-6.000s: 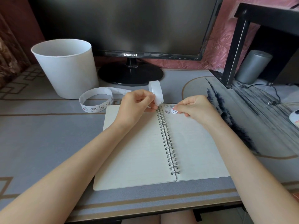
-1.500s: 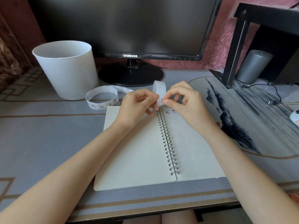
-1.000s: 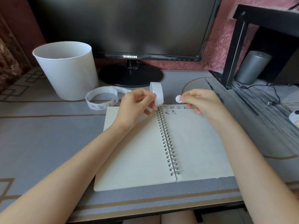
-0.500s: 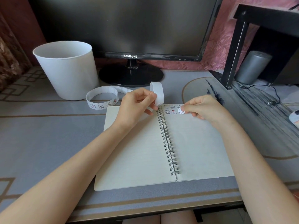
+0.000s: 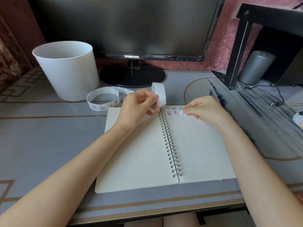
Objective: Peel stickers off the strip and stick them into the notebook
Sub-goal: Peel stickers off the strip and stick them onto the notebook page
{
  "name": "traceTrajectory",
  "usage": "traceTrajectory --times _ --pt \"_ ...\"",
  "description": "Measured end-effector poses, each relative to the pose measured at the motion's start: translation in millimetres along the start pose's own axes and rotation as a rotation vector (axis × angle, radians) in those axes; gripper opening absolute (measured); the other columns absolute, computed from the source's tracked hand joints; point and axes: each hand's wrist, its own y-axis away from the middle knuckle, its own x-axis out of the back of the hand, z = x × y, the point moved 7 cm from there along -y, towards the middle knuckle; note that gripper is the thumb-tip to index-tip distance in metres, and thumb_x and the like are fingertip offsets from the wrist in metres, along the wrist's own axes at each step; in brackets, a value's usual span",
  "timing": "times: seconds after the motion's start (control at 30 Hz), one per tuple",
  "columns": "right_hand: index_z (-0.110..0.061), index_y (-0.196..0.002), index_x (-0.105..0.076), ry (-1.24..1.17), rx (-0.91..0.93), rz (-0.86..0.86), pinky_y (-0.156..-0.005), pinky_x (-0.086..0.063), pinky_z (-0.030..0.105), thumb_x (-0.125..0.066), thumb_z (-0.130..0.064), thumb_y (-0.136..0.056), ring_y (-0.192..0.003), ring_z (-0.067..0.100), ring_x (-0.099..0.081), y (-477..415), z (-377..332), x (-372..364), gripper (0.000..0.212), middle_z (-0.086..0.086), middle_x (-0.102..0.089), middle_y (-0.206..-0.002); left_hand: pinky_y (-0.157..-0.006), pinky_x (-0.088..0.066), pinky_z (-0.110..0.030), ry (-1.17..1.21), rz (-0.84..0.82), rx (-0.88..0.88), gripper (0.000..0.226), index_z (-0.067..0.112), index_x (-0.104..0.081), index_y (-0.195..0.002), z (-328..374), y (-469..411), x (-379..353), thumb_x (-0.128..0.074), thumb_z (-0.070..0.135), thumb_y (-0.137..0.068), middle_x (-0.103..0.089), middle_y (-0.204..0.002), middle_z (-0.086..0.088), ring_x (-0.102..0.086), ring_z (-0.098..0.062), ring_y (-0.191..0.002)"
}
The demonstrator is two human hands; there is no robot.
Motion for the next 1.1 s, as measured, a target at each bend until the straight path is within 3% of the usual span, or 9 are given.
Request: traceTrajectory --times 0.4,0.67,0.9,1.03,1.1 --pt "-0.018 -0.068 -0.069 0.041 0.014 0.028 -0.059 -0.038 0.024 -0.075 -0.017 -0.074 -0.052 0.008 -0.047 -4.2 3.6 -0.2 0.009 0.003 -0.068 -0.069 -0.054 -0.051 -0.02 -0.004 0.005 0.002 0.018 0.01 -0.061 -0.077 -0.9 -0.2 0.6 -0.057 0.01 -0.095 -0.063 -0.066 -0.001 -0.065 -0.011 -0.061" --pt "-0.016 -0.071 -0.071 0.055 0.014 0.046 -0.064 -0.039 0.028 -0.075 -0.017 -0.073 -0.057 0.013 -0.048 -4.6 4.6 -0.8 0.005 0.015 -0.073 -0.081 -0.055 -0.052 -0.021 -0.012 0.006 -0.002 0.017 0.007 -0.062 -0.079 -1.5 -0.5 0.4 -0.057 0.011 -0.095 -0.063 -0.065 -0.001 -0.065 -0.011 -0.061" --pt "-0.019 -0.064 -0.067 0.108 0.025 0.087 -0.06 -0.039 0.028 -0.075 -0.019 -0.071 -0.061 0.018 -0.051 -7.2 6.2 -1.6 0.011 0.01 -0.068 -0.07 -0.056 -0.052 -0.021 -0.018 0.002 -0.001 0.018 0.008 -0.062 -0.078 -1.6 -0.5 0.4 -0.057 0.011 -0.095 -0.064 -0.063 0.001 -0.065 -0.013 -0.063" --pt "-0.019 -0.073 -0.067 0.141 0.058 0.089 -0.045 -0.032 0.021 -0.077 -0.02 -0.074 -0.054 0.012 -0.048 -6.0 4.2 -0.9 0.009 -0.003 -0.06 -0.063 -0.056 -0.052 -0.021 -0.019 0.002 -0.001 0.017 0.008 -0.062 -0.078 -1.7 -0.1 -0.1 -0.057 0.011 -0.095 -0.064 -0.063 0.001 -0.065 -0.013 -0.063" --pt "-0.02 -0.079 -0.064 0.142 0.061 0.101 -0.051 -0.037 0.022 -0.079 -0.022 -0.073 -0.06 0.01 -0.051 -7.6 5.5 1.0 0.016 -0.007 -0.058 -0.068 -0.056 -0.052 -0.021 -0.019 0.003 -0.002 0.017 0.007 -0.062 -0.079 -1.4 0.0 0.0 -0.057 0.011 -0.095 -0.063 -0.064 -0.001 -0.065 -0.013 -0.063"
